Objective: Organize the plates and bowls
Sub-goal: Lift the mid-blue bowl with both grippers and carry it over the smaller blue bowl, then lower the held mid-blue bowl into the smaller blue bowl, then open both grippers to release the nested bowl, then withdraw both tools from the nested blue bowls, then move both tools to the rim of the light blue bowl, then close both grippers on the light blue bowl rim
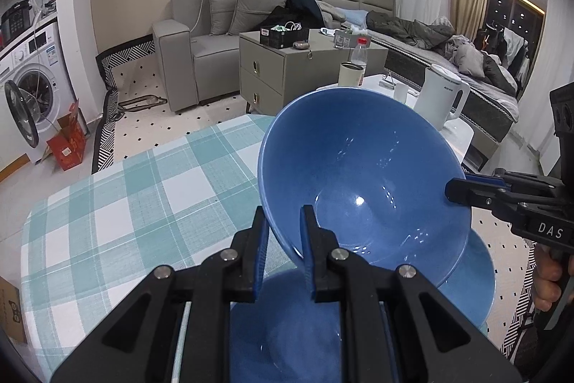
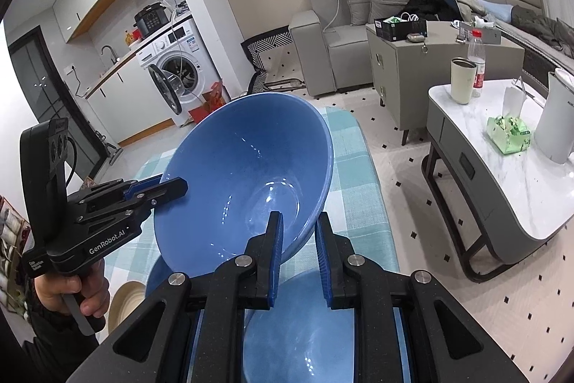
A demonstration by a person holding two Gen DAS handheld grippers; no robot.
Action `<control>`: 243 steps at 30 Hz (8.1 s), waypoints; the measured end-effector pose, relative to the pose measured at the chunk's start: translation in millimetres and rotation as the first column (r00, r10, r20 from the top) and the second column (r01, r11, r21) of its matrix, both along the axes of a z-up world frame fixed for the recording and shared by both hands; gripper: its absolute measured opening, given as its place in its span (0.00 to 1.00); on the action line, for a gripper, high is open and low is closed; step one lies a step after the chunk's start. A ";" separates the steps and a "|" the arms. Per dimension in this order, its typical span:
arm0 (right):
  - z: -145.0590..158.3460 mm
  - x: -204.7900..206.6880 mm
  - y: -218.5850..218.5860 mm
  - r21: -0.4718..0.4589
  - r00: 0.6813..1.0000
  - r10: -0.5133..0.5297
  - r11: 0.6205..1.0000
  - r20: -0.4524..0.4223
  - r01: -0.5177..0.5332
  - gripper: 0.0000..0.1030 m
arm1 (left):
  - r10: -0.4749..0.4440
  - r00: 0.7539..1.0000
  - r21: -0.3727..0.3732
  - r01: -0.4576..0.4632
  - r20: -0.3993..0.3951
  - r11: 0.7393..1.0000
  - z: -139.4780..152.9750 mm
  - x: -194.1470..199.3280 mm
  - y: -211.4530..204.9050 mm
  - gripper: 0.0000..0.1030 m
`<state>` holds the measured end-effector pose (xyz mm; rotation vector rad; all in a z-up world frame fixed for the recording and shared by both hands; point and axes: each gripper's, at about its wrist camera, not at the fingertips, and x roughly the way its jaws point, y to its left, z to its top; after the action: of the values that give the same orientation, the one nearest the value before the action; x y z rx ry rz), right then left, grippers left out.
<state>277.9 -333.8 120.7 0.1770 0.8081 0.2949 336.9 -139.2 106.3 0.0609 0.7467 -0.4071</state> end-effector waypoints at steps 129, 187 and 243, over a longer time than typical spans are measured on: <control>-66.4 -73.6 113.6 -0.408 0.984 0.164 0.895 -0.077 -0.181 0.32 | 0.123 0.988 0.108 -0.113 -0.089 0.988 -73.8 -94.4 54.4 0.20; -40.6 -135.7 -57.0 -0.008 0.971 -0.239 0.971 -0.006 0.238 0.99 | -0.059 0.998 0.008 0.059 0.017 0.998 -14.5 -85.2 -48.2 0.99; -105.5 -104.7 -58.0 0.081 0.968 -0.087 0.991 -0.235 0.108 0.80 | -0.250 0.950 0.173 0.283 -0.188 0.943 -70.7 -34.9 -148.7 0.51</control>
<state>173.2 -391.8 15.2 0.3425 1.0136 0.2211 302.0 -287.9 35.6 0.3232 0.9447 -0.6010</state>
